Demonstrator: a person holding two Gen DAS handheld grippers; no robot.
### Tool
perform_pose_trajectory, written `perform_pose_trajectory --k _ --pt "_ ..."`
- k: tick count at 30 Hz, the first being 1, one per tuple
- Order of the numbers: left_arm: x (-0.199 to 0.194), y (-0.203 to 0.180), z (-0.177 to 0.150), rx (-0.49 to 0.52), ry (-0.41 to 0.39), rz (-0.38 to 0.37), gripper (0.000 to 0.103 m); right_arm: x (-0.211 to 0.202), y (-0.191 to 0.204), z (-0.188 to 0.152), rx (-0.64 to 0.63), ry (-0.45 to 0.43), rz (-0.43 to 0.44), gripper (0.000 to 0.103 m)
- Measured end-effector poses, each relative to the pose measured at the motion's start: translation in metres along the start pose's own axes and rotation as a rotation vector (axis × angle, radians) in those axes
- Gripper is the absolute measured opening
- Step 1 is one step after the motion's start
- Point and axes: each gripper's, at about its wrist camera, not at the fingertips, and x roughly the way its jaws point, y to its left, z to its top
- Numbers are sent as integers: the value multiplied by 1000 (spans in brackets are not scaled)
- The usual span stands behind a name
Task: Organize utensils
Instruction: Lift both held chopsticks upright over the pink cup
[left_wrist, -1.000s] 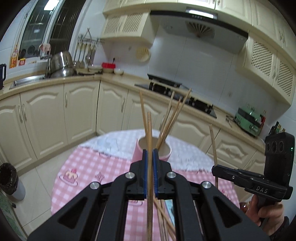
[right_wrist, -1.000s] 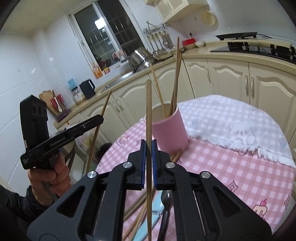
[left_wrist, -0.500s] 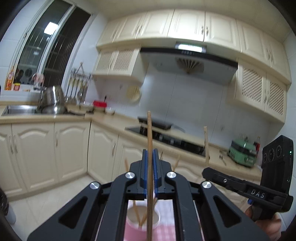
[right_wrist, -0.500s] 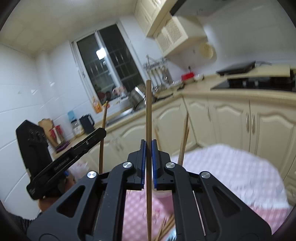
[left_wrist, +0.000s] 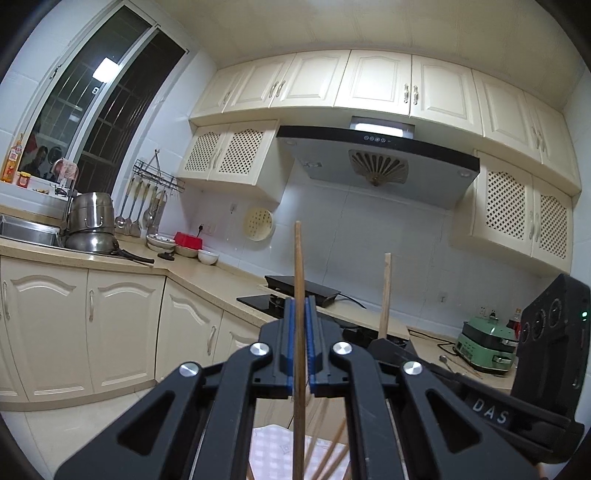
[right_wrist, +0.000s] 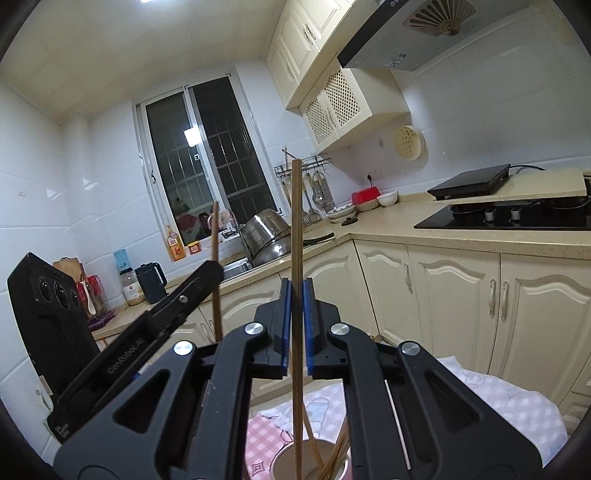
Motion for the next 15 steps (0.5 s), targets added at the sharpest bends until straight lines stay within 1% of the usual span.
perform_pose_trajectory --k 4,12,15 --pt "10 10 -16 -24 7 9 5 9 -1 -11 -13 16 1 7" --pt "18 19 -42 -5 12 33 5 22 -9 -27 -19 73 -13 7" --pt "19 21 -49 0 29 41 5 23 -8 -31 -27 93 -12 7"
